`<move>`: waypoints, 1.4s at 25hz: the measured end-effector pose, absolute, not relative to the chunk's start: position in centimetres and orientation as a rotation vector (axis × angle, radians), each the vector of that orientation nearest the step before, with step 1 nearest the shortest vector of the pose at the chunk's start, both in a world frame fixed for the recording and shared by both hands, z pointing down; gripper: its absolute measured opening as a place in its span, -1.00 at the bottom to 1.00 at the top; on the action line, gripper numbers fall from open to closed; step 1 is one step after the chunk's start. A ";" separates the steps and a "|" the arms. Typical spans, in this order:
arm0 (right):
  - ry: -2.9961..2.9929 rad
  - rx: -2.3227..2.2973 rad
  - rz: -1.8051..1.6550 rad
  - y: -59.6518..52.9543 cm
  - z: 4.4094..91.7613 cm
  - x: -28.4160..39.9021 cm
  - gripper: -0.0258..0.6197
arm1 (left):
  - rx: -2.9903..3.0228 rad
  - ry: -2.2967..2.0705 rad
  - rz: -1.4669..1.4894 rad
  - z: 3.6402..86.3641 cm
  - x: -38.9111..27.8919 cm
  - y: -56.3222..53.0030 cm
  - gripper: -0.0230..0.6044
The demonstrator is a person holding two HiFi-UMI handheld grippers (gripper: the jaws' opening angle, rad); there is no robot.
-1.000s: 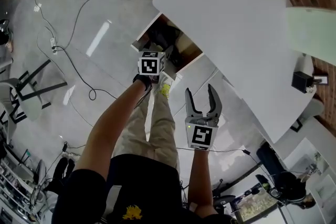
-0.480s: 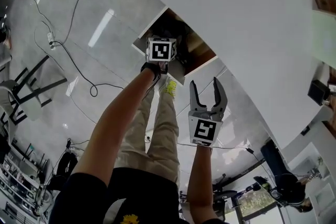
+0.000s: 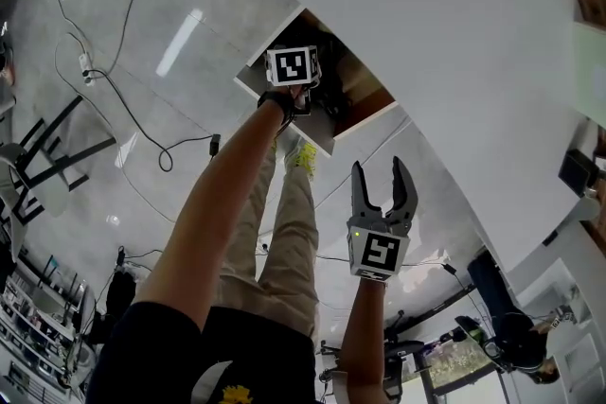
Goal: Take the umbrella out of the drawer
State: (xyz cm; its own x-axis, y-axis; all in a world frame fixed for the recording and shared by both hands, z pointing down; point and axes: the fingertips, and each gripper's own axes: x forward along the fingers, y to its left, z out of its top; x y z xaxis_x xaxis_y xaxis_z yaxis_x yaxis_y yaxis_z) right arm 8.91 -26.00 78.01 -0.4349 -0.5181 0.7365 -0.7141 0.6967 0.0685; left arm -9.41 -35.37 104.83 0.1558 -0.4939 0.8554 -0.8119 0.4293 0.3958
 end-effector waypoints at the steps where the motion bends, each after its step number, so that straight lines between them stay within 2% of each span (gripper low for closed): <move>1: -2.132 0.934 0.325 -25.8 77.9 8.9 0.00 | 1.208 -1.503 0.321 105.1 -9.2 -35.4 0.45; 7: -2.123 0.940 0.316 -25.4 77.5 9.3 -0.02 | 1.199 -1.529 0.361 106.8 -8.6 -35.8 0.43; 14: -2.100 0.962 0.306 -24.6 76.2 9.6 -0.06 | 1.164 -1.505 0.330 105.5 -8.8 -34.9 0.08; 17: -2.079 1.009 0.323 -24.4 75.6 9.9 -0.16 | 1.131 -1.519 0.323 103.1 -10.1 -33.4 -0.01; 29: -2.166 1.006 0.227 -24.8 68.5 7.7 -0.20 | 1.251 -1.530 0.273 95.4 -9.6 -30.4 -0.13; 35: -2.184 1.001 0.174 -25.1 64.5 7.1 -0.20 | 1.507 -1.516 0.369 91.6 -8.3 -28.8 -0.18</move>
